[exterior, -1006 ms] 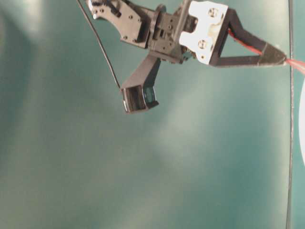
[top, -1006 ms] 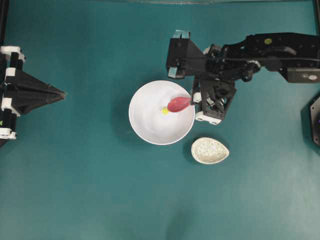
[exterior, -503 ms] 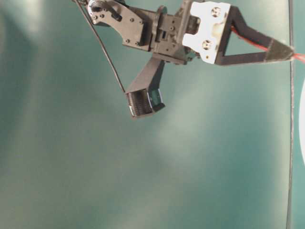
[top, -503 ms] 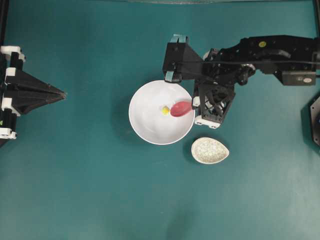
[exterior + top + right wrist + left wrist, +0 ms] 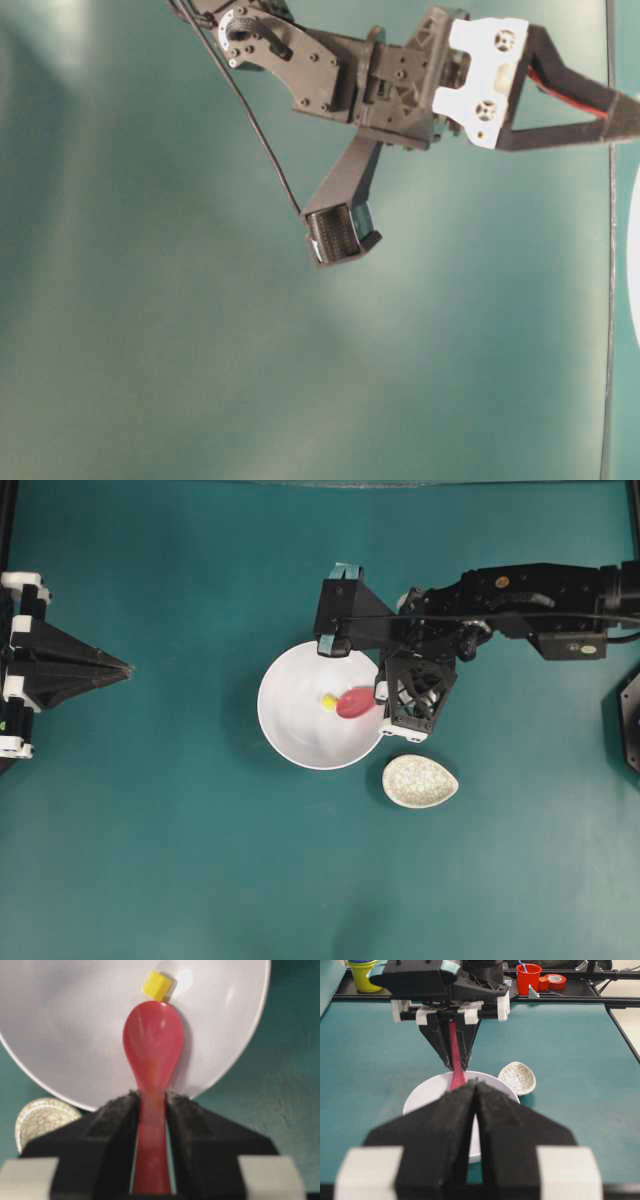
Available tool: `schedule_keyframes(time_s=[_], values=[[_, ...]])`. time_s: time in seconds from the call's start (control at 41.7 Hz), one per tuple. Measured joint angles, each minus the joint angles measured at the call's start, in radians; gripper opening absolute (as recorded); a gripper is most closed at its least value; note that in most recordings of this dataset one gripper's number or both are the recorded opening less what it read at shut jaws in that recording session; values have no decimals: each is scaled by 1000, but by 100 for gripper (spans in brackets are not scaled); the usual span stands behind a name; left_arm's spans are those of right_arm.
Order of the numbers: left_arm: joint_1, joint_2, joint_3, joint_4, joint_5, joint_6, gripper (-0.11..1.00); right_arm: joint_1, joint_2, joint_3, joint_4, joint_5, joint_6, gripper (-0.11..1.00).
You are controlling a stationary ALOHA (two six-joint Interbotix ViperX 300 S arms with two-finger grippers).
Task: Scoop the yellow hexagonal prism block from the bowl with a spoon using the right arm.
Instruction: 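Push the spoon under the yellow block along the bowl wall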
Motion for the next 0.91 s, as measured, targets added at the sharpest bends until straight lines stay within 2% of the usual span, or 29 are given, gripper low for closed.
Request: schedule_keyframes(time_s=[0.911], values=[[0, 2, 0, 0, 2, 2, 0, 23, 72, -61, -2, -192, -25, 26]])
